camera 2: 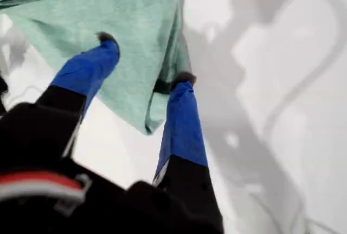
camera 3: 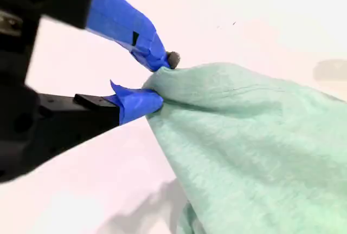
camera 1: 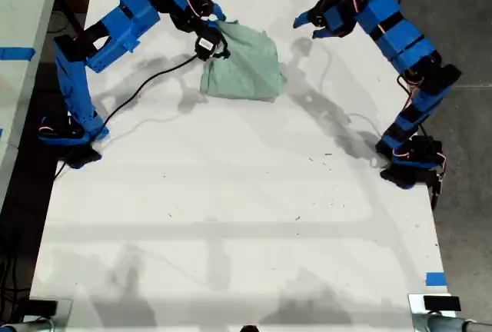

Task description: Fold t shirt

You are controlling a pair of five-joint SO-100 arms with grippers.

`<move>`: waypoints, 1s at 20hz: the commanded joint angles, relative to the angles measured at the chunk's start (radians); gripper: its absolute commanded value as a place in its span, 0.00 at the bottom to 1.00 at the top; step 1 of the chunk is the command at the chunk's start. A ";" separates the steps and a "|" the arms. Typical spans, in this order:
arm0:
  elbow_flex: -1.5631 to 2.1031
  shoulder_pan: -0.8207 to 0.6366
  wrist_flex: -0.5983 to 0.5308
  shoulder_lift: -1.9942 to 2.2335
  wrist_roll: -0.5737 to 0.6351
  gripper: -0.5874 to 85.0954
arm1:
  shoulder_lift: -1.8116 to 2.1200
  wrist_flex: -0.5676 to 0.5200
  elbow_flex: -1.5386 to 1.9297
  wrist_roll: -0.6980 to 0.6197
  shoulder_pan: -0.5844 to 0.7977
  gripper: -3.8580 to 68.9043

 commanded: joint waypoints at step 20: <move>0.609 0.514 0.199 0.905 -0.012 0.01 | 0.489 0.034 0.489 0.097 -0.566 0.03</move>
